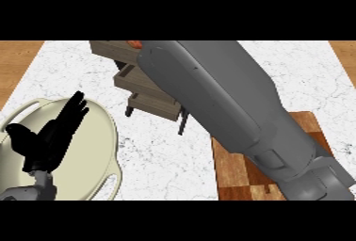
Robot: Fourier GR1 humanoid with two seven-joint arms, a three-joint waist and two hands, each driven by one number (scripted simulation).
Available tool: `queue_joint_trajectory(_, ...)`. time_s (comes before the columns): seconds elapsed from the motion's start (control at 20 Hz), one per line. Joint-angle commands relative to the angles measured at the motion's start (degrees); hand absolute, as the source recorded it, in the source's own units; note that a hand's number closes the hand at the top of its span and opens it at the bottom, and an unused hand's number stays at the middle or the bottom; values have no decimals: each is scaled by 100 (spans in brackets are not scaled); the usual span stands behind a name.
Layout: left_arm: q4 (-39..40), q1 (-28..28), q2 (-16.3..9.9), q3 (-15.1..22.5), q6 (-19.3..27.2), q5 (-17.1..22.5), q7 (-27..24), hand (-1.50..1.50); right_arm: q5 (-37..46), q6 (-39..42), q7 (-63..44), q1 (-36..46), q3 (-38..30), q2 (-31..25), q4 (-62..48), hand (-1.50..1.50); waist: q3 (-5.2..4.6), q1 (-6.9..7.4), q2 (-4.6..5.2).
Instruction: Pick the sweet potato from the cutting board and place it in the tiered basket
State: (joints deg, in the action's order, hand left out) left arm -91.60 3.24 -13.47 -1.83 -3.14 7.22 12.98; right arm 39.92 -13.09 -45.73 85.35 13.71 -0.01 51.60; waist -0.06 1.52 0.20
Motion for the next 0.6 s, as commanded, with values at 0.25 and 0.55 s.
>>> queue_joint_trajectory(0.25,196,-133,133,49,-7,-155,-266,0,-575,-869,414,623,-627,1,-826,-150,-4,28,29)
queue_joint_trajectory(0.55,13,186,-49,-162,-51,29,159,0,-1064,-1719,580,238,-1025,1,-415,-150,6,-50,-1)
